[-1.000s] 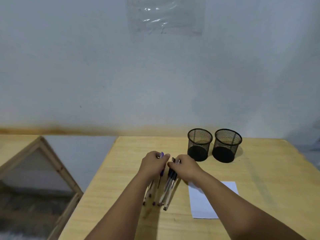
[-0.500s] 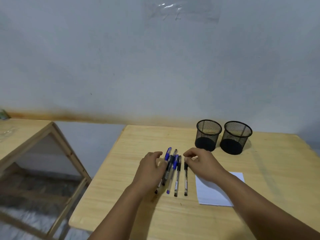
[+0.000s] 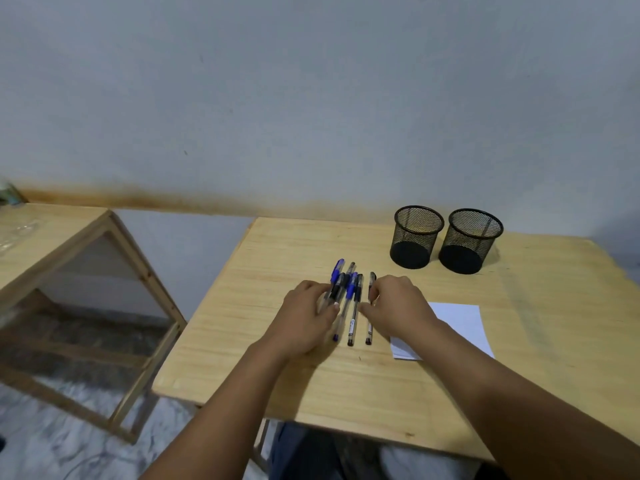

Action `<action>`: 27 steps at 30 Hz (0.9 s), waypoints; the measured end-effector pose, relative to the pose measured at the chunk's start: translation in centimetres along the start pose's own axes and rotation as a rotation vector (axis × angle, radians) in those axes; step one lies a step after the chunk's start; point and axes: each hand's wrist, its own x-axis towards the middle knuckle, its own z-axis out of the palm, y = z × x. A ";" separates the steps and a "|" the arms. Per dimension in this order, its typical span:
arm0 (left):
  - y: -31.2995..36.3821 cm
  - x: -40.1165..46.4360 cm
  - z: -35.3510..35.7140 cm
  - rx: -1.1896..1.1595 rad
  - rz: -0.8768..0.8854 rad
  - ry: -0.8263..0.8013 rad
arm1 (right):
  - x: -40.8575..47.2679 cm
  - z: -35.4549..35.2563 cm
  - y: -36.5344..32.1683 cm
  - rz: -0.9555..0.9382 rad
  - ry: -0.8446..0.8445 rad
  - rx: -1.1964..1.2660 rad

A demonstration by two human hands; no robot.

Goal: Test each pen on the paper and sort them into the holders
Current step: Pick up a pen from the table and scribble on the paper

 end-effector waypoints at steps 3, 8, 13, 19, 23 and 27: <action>0.1 0.1 -0.1 0.015 0.009 -0.009 | -0.1 0.2 -0.8 0.022 -0.017 -0.016; 0.7 -0.1 0.1 0.020 0.070 0.007 | 0.3 -0.5 -0.7 0.110 -0.019 0.145; 1.8 0.3 0.7 0.041 0.188 0.040 | -1.1 -3.6 1.5 0.072 -0.016 0.327; 4.6 1.2 2.6 -0.006 0.341 0.104 | -3.6 -6.6 5.1 -0.027 -0.039 0.406; 6.5 1.9 3.3 -0.040 0.409 0.154 | -4.6 -8.4 7.1 -0.031 -0.022 0.433; 7.9 2.6 3.7 -0.020 0.469 0.146 | -5.0 -9.4 8.9 -0.080 -0.023 0.332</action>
